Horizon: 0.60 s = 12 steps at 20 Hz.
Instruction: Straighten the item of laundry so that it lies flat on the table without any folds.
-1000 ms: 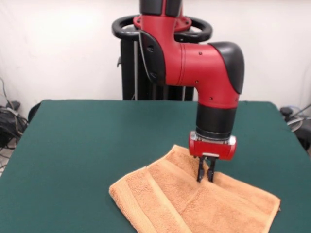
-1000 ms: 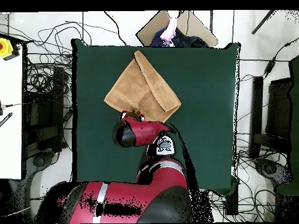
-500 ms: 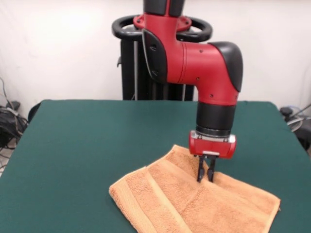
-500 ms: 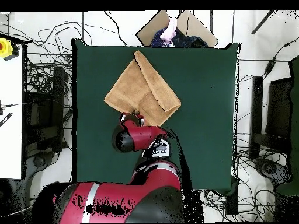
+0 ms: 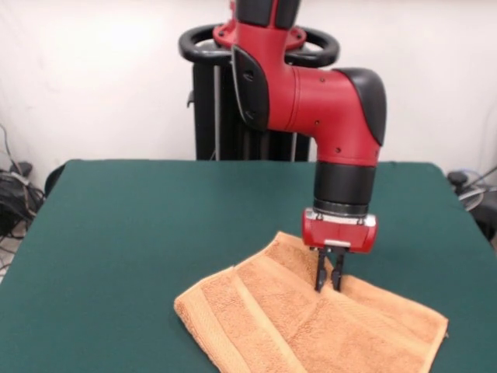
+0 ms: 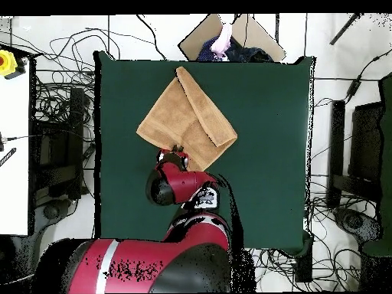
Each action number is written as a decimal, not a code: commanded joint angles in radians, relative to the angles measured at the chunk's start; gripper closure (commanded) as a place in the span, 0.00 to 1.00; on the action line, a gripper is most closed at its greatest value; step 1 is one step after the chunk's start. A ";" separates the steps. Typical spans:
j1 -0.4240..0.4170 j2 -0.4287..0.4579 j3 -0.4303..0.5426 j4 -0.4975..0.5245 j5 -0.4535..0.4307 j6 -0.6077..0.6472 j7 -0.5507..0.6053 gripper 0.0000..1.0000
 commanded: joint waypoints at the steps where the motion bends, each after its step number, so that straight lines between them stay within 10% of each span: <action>1: 0.028 0.362 0.143 0.133 0.046 0.126 0.189 1.00; 12: 0.070 0.372 0.147 0.223 0.154 0.049 0.236 1.00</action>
